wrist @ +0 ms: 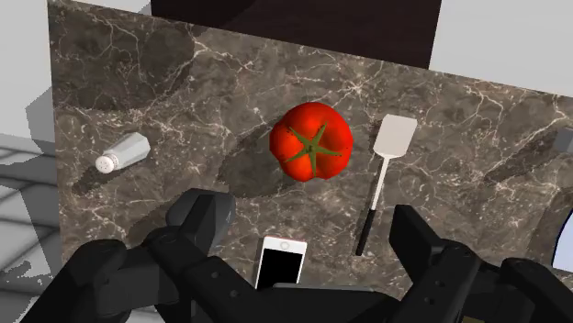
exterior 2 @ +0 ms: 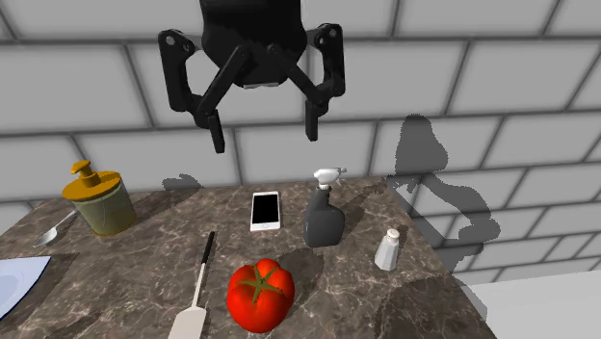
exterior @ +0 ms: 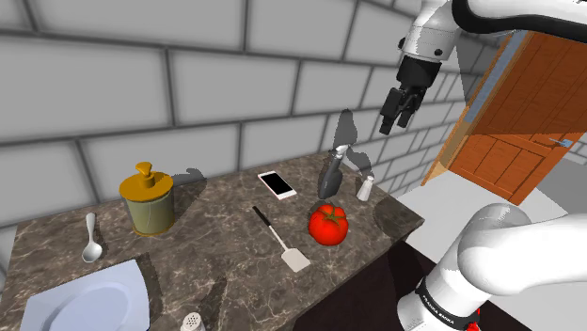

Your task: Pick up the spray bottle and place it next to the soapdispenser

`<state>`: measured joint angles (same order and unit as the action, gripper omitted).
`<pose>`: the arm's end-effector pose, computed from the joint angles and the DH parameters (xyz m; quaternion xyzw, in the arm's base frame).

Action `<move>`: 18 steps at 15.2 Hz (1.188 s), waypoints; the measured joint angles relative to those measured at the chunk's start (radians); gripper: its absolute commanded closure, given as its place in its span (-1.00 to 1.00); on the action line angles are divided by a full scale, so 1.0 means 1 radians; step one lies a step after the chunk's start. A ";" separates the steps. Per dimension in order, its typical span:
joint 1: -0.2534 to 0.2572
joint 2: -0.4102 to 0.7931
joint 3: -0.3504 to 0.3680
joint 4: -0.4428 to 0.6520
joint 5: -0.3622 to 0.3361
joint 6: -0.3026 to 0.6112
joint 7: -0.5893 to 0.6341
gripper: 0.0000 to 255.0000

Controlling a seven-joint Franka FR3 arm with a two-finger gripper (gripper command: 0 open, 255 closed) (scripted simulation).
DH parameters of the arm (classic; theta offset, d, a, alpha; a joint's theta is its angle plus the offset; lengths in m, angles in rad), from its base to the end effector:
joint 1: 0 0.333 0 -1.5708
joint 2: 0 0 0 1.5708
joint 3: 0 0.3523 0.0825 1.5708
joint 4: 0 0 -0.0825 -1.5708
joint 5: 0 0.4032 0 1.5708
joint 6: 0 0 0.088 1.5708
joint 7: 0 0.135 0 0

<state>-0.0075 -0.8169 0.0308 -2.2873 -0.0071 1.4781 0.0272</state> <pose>0.2815 0.0093 0.6224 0.9999 -0.0071 0.0040 0.0147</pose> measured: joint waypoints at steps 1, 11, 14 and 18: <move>0.000 0.000 0.000 0.000 0.000 0.000 0.000 -1.00; 0.088 -0.094 -0.343 -0.238 -0.110 0.256 -0.533 -1.00; 0.126 -0.059 -0.486 -0.259 -0.147 0.339 -0.731 -1.00; 0.218 0.029 -0.679 -0.257 -0.161 0.455 -0.987 -1.00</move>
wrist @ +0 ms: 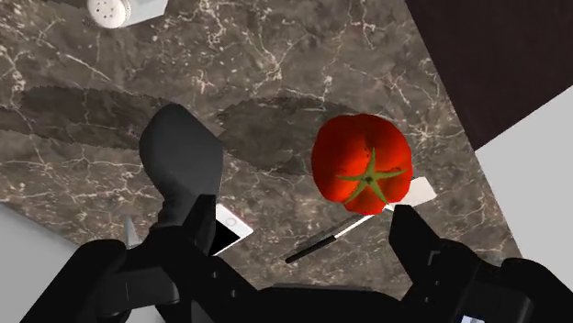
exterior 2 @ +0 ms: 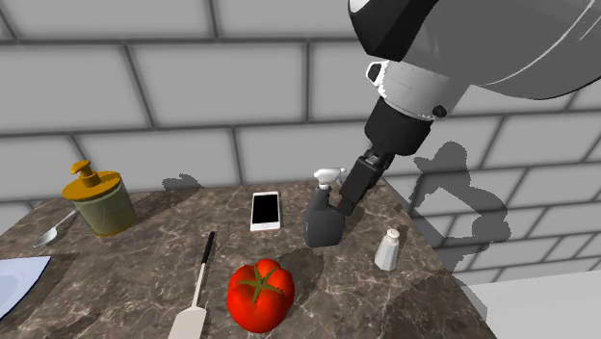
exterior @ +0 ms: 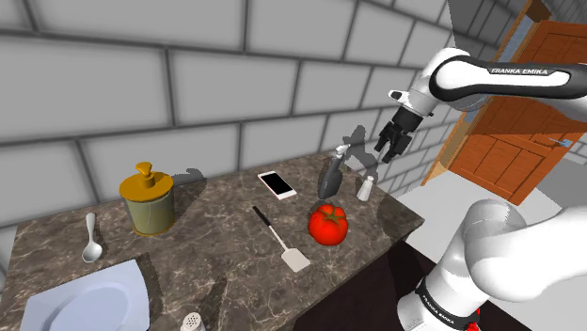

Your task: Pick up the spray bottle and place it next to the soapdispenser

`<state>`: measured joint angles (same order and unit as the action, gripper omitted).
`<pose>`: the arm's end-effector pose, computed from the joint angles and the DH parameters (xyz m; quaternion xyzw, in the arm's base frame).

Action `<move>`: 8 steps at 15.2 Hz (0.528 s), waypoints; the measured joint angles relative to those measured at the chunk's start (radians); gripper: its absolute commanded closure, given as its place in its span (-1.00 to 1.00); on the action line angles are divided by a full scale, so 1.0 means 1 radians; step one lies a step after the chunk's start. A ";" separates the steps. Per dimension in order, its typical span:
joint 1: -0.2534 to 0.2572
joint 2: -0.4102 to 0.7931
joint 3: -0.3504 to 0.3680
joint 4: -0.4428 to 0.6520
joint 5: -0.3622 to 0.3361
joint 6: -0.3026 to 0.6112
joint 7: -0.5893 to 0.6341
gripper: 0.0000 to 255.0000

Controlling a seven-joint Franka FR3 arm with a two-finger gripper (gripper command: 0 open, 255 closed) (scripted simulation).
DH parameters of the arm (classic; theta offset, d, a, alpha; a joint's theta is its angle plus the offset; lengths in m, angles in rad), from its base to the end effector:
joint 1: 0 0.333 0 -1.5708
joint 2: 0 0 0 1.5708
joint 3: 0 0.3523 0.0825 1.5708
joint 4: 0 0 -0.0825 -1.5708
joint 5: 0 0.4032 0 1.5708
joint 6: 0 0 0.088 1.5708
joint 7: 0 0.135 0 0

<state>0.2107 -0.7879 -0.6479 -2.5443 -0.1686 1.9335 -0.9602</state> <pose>0.3143 -0.1761 0.4702 -0.9259 -0.3486 -0.1122 0.0927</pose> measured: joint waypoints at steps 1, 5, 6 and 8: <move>0.027 0.020 -0.048 0.003 0.001 0.023 -0.065 -1.00; 0.204 0.154 -0.278 0.073 0.045 0.109 -0.342 -1.00; 0.271 0.198 -0.346 0.101 0.070 0.130 -0.413 -1.00; 0.401 0.258 -0.484 0.146 0.116 0.151 -0.556 -1.00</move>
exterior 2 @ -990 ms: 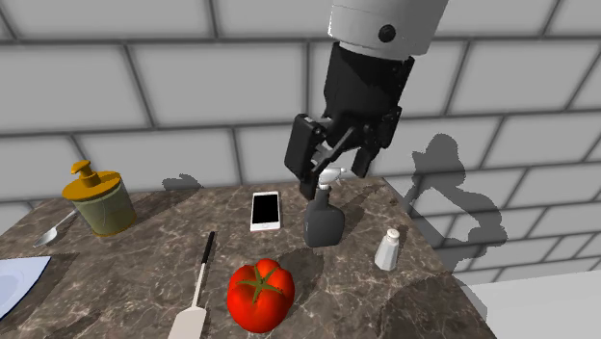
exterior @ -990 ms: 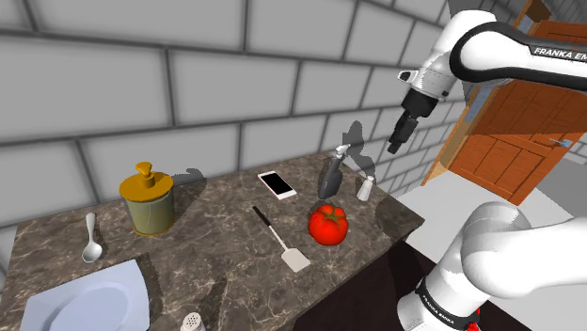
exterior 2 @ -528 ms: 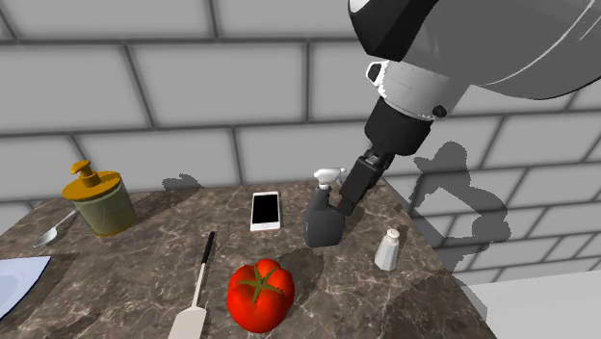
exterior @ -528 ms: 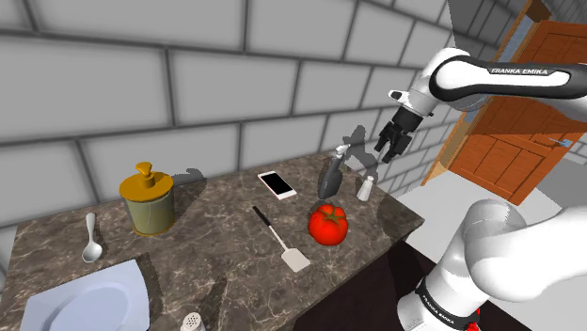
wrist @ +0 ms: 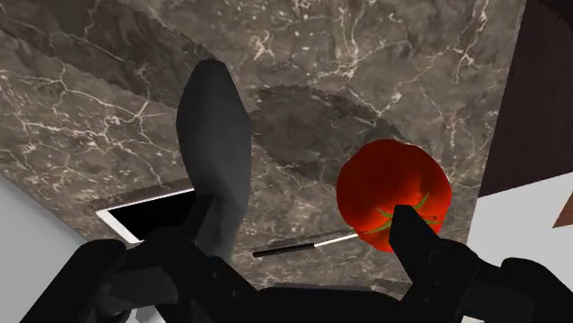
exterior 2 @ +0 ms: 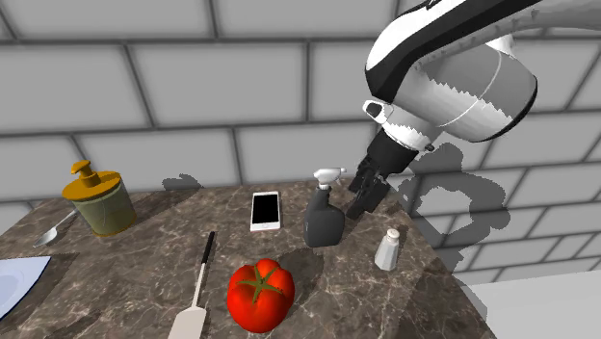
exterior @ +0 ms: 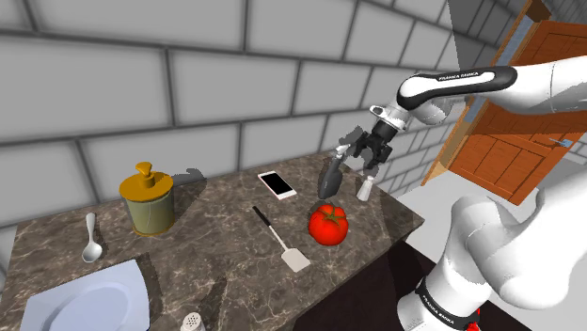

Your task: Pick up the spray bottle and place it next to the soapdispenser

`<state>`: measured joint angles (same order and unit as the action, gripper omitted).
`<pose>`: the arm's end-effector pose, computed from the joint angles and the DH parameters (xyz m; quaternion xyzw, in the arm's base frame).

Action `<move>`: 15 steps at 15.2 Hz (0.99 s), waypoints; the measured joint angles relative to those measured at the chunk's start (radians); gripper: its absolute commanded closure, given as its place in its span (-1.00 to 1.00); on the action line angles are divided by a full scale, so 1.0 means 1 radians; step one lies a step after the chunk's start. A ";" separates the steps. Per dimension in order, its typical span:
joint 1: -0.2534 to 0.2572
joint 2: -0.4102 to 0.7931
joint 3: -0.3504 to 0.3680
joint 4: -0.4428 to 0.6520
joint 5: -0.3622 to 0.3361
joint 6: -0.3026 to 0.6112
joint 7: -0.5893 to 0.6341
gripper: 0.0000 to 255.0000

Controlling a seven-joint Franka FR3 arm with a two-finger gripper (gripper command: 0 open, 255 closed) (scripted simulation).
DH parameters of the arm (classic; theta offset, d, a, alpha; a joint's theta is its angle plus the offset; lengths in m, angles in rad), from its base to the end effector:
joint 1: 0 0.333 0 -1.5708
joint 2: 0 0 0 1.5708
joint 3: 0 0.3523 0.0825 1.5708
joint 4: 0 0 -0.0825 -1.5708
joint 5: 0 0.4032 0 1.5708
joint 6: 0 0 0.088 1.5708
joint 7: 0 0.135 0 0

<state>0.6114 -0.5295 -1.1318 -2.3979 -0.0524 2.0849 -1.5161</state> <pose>0.3926 -0.2336 0.3916 -0.8328 -0.5099 -0.1614 0.1427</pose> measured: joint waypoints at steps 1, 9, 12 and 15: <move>0.086 0.035 -0.089 0.035 0.029 0.005 -0.077 -1.00; 0.707 -0.008 -0.644 0.235 0.035 0.012 -0.360 -1.00; 0.743 -0.025 -0.678 0.218 0.020 0.048 -0.360 -1.00; 0.774 -0.038 -0.703 0.200 0.010 0.084 -0.352 -1.00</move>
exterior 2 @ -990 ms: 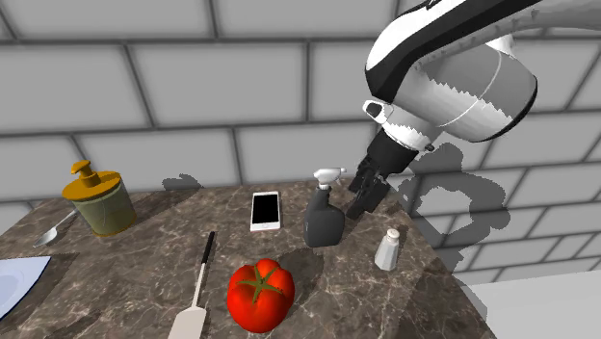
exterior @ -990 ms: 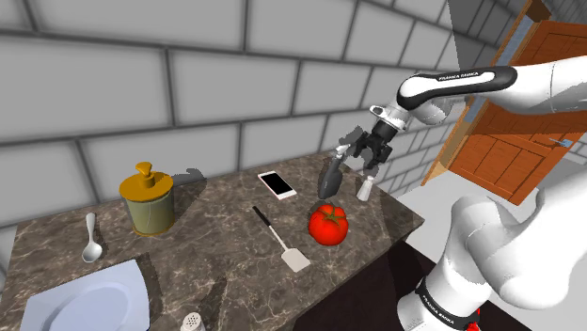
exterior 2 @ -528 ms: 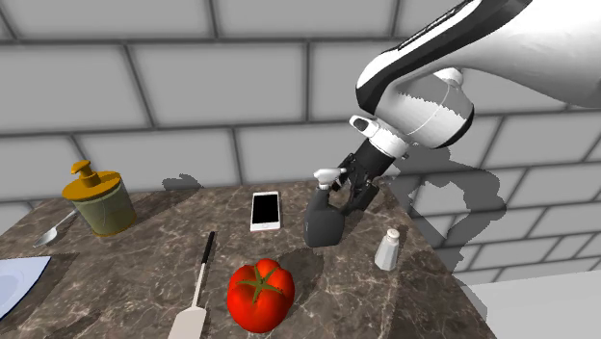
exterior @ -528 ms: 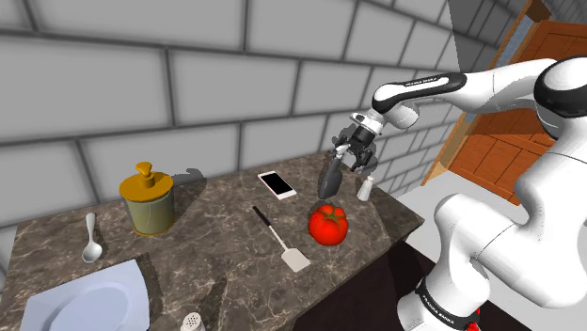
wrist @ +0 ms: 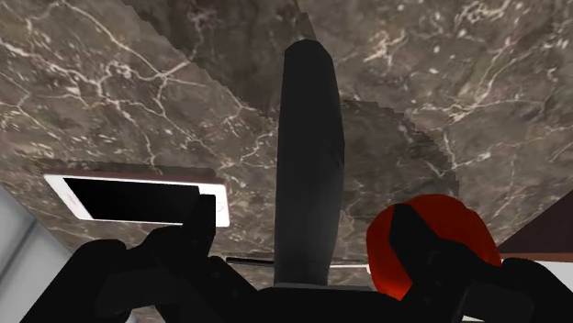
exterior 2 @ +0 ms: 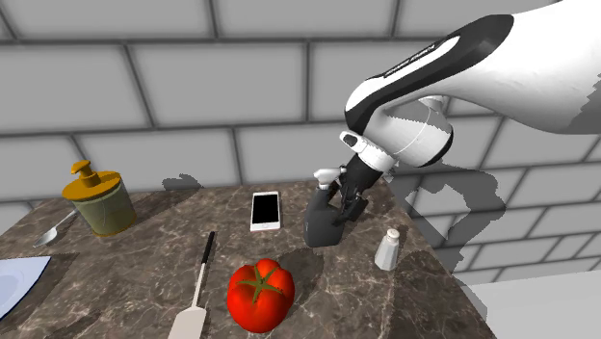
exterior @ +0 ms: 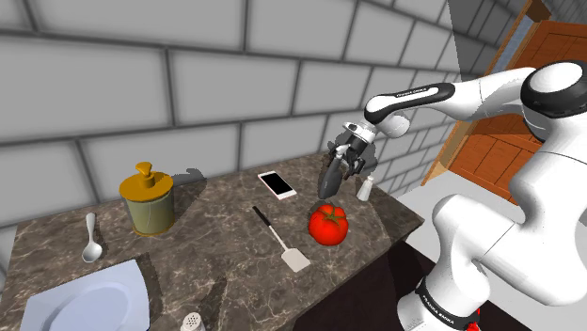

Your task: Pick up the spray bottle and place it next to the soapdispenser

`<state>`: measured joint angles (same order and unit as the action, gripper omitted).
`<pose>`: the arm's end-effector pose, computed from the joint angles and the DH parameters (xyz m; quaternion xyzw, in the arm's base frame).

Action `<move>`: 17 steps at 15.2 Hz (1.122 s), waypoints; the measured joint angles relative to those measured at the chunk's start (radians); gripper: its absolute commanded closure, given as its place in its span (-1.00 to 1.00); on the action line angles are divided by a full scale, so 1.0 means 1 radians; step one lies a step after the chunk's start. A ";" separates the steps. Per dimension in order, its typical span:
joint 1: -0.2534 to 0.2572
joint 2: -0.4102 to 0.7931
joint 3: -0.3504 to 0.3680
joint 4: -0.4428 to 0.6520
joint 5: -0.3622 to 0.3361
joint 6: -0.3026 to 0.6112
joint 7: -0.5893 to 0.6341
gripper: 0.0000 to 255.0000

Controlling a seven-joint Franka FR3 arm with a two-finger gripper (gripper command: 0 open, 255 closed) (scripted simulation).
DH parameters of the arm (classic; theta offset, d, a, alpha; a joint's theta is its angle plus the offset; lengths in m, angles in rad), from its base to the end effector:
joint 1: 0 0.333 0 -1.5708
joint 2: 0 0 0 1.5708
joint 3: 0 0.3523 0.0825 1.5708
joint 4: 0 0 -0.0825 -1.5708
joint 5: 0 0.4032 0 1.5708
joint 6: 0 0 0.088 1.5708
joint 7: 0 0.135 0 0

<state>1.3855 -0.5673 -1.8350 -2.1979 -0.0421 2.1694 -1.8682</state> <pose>0.4863 -0.2393 0.2937 -0.7201 -0.6402 -0.1997 0.1784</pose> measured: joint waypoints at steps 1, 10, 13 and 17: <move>0.002 -0.001 -0.002 -0.004 -0.001 0.005 0.001 -1.00; 0.002 -0.001 -0.002 -0.008 -0.001 0.010 0.001 1.00; 0.002 -0.001 -0.002 -0.008 -0.001 0.010 0.001 1.00; 0.002 -0.001 -0.002 -0.008 -0.001 0.011 0.001 1.00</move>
<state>1.3875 -0.5680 -1.8367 -2.2062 -0.0430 2.1799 -1.8673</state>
